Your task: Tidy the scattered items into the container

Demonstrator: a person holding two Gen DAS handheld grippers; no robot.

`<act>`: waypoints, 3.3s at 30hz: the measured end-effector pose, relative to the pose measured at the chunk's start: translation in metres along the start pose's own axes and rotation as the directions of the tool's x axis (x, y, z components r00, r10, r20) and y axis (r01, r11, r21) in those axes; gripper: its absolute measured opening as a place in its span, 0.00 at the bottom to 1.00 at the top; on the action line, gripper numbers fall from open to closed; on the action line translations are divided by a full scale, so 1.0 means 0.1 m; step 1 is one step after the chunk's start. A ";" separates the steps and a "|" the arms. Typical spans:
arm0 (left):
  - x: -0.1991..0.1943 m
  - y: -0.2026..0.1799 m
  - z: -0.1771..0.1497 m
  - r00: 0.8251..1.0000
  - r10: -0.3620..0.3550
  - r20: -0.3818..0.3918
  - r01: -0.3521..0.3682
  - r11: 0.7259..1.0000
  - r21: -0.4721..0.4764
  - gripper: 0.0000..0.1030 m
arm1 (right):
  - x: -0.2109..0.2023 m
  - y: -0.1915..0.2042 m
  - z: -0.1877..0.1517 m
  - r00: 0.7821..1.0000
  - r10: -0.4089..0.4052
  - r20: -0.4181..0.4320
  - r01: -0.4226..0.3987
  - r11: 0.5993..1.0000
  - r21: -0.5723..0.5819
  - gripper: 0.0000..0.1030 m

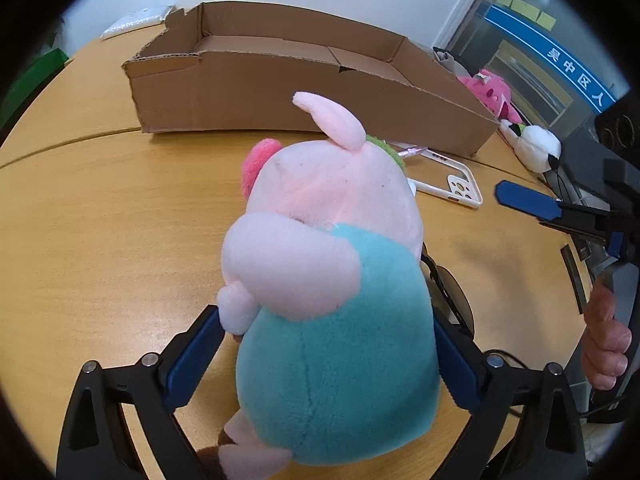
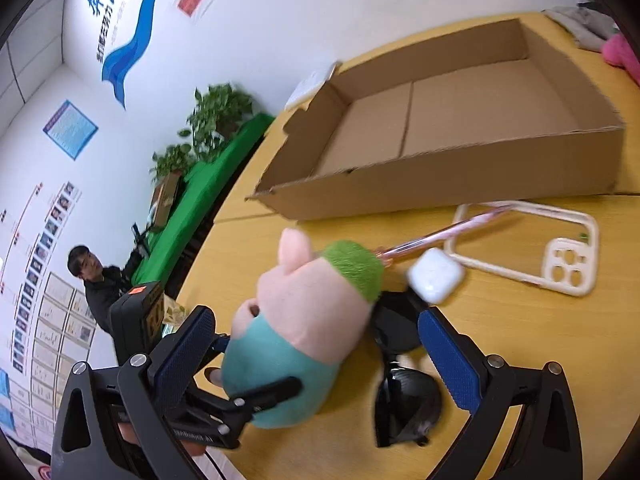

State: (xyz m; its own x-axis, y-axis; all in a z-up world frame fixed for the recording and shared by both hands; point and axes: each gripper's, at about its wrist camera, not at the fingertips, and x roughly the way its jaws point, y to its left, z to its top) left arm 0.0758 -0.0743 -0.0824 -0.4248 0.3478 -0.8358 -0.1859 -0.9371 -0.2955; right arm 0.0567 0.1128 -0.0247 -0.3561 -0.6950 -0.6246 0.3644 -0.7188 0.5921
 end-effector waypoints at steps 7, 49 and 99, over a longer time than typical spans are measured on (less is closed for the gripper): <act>-0.07 -0.01 -0.02 0.999 -0.017 0.029 0.017 1.000 0.000 0.84 | 0.62 0.04 0.12 0.992 -0.050 -0.115 0.056 0.998 0.042 0.77; 0.07 0.61 3.32 0.981 0.092 0.173 -0.096 0.995 0.015 0.74 | 1.52 0.28 3.39 0.996 -0.082 0.034 0.088 0.960 -0.267 0.56; -0.28 -0.05 2.20 0.980 0.084 0.182 -0.103 0.990 0.100 0.88 | -0.93 -0.56 1.27 0.971 -0.214 0.109 0.239 0.902 -0.358 1.00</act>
State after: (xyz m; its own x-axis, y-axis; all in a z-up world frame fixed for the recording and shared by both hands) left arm -0.1059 -0.0728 0.0442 -0.5929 0.2675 -0.7596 -0.2289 -0.9603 -0.1595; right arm -0.0400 0.2154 0.0652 -0.5172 -0.5225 -0.6779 0.5520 -0.8089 0.2024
